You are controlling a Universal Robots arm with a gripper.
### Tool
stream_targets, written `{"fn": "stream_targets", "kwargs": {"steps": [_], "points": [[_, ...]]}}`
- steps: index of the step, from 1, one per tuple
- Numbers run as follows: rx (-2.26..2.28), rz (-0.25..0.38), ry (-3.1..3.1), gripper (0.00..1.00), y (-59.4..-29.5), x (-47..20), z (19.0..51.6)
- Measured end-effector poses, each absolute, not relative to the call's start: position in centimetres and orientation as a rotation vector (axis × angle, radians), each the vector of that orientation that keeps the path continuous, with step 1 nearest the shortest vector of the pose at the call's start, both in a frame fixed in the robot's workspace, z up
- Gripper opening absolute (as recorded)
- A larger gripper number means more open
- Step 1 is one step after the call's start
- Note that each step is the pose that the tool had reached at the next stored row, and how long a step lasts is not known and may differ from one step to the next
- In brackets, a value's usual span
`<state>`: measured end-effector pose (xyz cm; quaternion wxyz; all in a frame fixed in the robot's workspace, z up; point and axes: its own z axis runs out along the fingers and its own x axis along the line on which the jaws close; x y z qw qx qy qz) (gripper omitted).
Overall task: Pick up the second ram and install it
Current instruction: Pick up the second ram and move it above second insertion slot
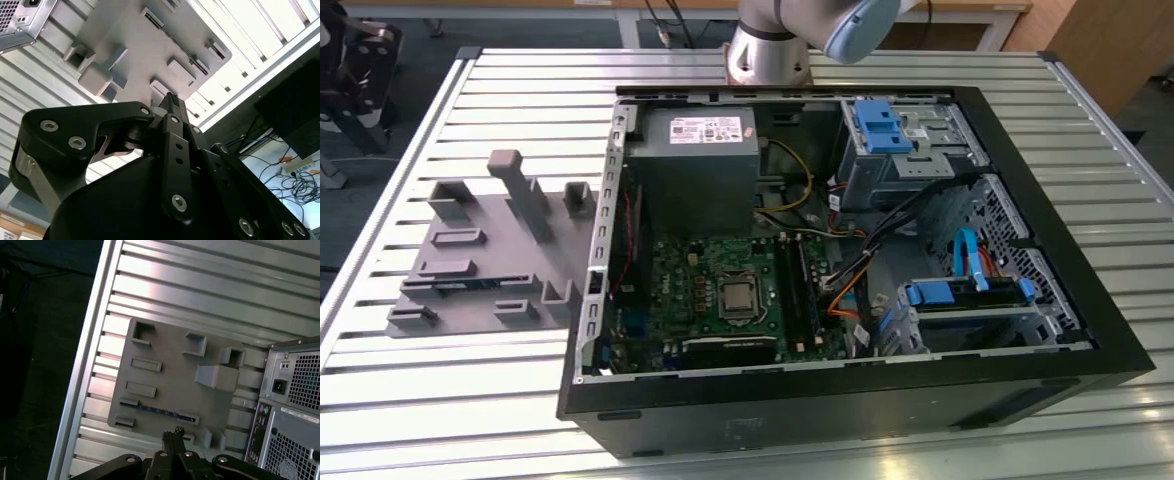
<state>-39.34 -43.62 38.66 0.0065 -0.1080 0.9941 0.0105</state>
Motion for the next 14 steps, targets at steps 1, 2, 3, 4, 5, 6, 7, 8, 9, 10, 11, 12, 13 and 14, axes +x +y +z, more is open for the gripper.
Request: {"fn": "stream_targets", "kwargs": {"steps": [1, 2, 3, 4, 5, 6, 7, 8, 9, 10, 11, 12, 13, 14], "points": [[-0.354, 0.033, 3.108, 0.11, -43.62, -39.34, 38.65], [-0.371, 0.033, 3.107, 0.11, -43.62, -39.34, 38.65], [-0.388, 0.033, 3.105, 0.11, -43.63, -39.34, 38.64], [-0.404, 0.033, 3.103, 0.11, -43.63, -39.34, 38.63], [-0.42, 0.033, 3.101, 0.11, -43.64, -39.34, 38.63], [-0.436, 0.033, 3.098, 0.11, -43.65, -39.34, 38.62], [-0.45, 0.033, 3.097, 0.11, -43.65, -39.34, 38.62], [-0.459, 0.034, 3.095, 0.11, -43.65, -39.34, 38.62], [-0.462, 0.034, 3.095, 0.11, -43.65, -39.34, 38.62], [-0.462, 0.034, 3.095, 0.11, -43.65, -39.34, 38.62], [-0.462, 0.034, 3.095, 0.11, -43.65, -39.34, 38.62], [-0.462, 0.034, 3.095, 0.11, -43.65, -39.34, 38.62], [-0.463, 0.034, 3.095, 0.11, -43.65, -39.34, 38.62], [-0.463, 0.034, 3.095, 0.11, -43.65, -39.34, 38.62]]}}
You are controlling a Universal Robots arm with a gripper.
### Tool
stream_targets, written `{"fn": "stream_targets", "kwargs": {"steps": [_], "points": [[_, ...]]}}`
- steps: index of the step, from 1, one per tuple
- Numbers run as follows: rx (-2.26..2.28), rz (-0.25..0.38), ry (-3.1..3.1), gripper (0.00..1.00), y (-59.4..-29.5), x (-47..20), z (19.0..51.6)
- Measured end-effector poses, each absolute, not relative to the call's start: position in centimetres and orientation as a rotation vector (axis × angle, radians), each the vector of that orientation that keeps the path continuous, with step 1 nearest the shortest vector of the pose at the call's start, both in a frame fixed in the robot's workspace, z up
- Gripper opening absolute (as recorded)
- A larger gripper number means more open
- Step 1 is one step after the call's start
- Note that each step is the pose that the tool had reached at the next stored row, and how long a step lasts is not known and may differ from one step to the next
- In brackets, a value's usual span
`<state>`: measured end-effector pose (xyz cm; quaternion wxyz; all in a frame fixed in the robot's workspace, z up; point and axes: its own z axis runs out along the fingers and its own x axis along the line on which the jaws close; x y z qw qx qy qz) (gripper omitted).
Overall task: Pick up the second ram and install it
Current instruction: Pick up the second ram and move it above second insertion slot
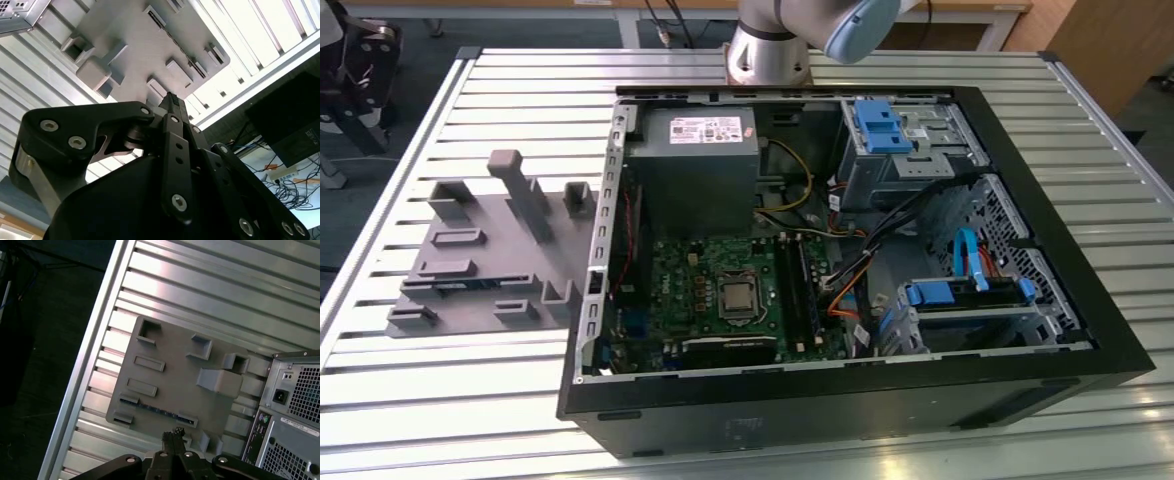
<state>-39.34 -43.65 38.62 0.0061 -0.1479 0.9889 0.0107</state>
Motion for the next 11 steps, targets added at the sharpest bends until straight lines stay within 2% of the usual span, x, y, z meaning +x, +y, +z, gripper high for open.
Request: {"fn": "stream_targets", "kwargs": {"steps": [11], "points": [[-0.487, 0.034, 3.091, 0.11, -43.66, -39.34, 38.62]]}}
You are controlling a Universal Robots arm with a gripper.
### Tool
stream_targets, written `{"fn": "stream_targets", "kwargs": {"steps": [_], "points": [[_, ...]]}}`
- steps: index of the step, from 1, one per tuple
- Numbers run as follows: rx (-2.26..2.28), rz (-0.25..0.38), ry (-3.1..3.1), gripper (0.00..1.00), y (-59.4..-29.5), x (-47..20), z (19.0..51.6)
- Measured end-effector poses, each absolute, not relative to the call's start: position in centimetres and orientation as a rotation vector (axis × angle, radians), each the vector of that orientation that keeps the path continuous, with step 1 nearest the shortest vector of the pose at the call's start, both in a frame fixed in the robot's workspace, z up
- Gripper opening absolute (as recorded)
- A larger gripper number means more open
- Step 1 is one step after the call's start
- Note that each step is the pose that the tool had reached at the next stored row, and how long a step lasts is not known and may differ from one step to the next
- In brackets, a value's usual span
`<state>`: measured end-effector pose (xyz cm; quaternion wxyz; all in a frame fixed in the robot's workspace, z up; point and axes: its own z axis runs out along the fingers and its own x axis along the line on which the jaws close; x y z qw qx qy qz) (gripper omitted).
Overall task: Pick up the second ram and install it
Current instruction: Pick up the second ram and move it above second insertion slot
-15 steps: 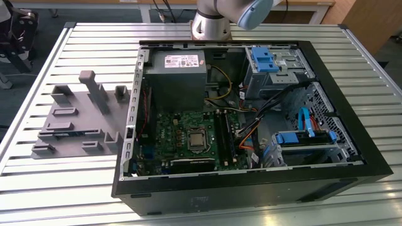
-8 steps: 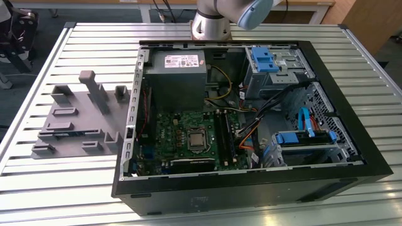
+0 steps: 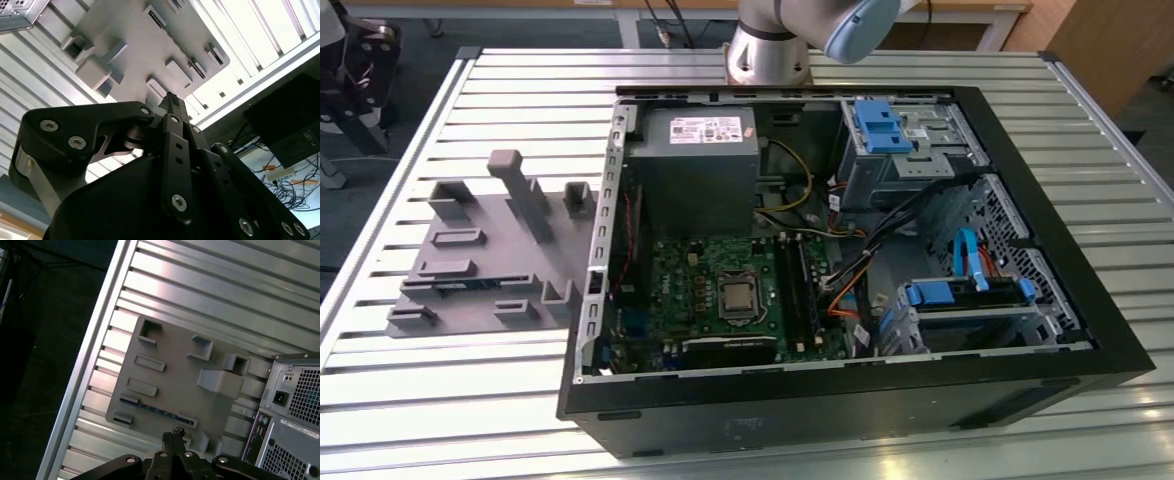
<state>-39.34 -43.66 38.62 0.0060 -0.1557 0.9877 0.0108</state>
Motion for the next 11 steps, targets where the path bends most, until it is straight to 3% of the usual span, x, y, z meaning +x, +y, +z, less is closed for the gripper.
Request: {"fn": "stream_targets", "kwargs": {"steps": [11], "points": [[-0.618, 0.034, 3.069, 0.11, -43.73, -39.34, 38.6]]}}
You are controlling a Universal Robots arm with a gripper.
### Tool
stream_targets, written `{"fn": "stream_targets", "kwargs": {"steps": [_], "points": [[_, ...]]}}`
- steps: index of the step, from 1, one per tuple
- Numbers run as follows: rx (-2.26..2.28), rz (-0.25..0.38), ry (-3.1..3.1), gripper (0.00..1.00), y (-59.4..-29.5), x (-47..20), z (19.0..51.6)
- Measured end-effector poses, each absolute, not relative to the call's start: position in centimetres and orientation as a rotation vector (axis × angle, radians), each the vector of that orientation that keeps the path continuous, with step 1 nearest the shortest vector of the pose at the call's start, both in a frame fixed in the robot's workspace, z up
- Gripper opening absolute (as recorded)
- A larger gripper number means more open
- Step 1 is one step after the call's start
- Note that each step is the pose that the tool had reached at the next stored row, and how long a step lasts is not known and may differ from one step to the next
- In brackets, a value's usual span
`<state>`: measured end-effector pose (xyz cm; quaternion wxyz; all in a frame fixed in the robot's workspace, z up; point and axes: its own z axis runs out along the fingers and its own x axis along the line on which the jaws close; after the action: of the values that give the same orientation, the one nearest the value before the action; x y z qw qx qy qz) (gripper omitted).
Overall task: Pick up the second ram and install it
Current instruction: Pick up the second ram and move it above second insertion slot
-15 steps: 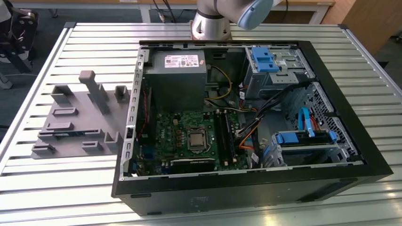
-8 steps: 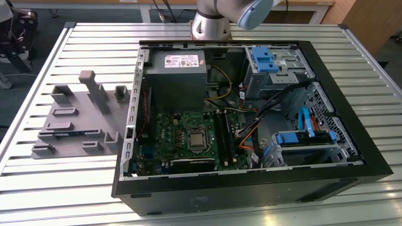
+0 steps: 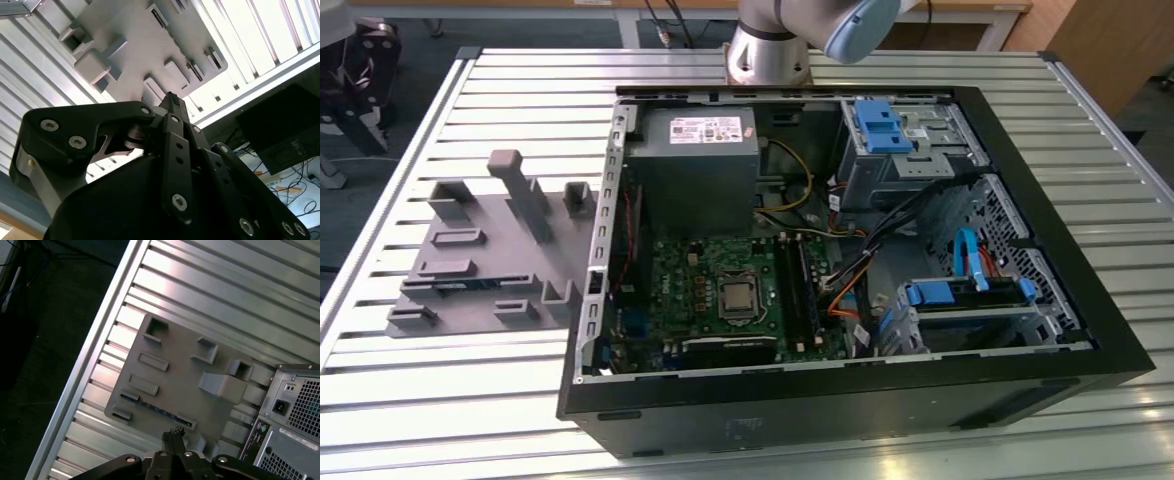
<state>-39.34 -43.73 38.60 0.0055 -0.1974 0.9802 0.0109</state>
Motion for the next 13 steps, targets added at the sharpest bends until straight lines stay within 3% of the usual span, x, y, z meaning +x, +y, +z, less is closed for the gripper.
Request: {"fn": "stream_targets", "kwargs": {"steps": [13], "points": [[-0.818, 0.026, 3.025, 0.11, -43.76, -39.34, 38.49]]}}
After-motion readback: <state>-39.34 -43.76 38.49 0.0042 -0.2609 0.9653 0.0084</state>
